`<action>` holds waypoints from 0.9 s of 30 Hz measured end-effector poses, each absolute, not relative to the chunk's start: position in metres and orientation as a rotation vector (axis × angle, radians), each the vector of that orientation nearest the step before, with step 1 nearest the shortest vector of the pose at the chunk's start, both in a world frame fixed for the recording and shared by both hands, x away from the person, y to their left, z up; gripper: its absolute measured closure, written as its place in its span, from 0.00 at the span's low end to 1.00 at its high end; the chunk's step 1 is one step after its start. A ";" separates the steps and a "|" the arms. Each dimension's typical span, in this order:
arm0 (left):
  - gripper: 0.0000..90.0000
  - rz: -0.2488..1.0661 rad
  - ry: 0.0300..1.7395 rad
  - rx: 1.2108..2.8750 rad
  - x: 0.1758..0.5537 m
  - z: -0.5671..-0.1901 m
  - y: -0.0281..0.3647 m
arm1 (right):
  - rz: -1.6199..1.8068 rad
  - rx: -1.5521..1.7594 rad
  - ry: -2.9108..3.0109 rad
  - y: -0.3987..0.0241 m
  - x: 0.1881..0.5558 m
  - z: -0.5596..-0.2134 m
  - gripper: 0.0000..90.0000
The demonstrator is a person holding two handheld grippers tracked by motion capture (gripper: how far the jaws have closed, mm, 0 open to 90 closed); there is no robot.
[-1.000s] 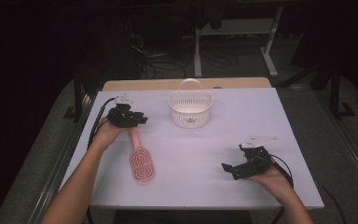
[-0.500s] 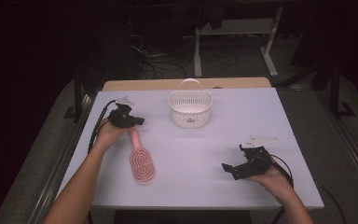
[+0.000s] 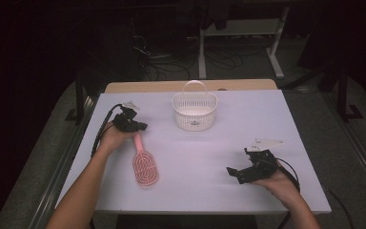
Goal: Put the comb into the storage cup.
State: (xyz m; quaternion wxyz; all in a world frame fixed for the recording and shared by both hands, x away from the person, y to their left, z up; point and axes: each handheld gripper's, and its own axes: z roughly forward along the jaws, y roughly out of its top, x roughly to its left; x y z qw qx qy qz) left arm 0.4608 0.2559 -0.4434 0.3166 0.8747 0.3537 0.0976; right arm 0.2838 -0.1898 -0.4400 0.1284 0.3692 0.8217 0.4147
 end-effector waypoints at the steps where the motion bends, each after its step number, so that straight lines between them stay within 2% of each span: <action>1: 1.00 0.262 0.933 2.314 0.461 -0.444 0.256 | 1.206 1.074 2.390 -0.190 0.284 -0.440 0.00; 27: 1.00 0.308 0.980 2.350 0.453 -0.440 0.276 | 1.213 1.073 2.391 -0.187 0.283 -0.440 0.00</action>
